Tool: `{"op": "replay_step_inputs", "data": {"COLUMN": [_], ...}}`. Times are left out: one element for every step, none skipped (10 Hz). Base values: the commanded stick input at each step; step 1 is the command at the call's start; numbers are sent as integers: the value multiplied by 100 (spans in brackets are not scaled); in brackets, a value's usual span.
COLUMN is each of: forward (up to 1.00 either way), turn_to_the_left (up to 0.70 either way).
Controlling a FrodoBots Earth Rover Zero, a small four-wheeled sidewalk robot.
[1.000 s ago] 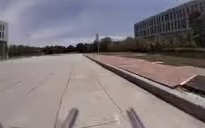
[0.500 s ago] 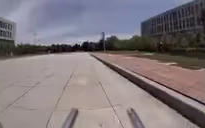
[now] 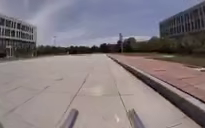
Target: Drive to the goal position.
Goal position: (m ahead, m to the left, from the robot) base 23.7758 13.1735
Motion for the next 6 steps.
{"op": "replay_step_inputs", "data": {"forward": [100, 100, 100, 100, 100, 100], "turn_to_the_left": [0, 0, 0, -9, -39, -36]}}
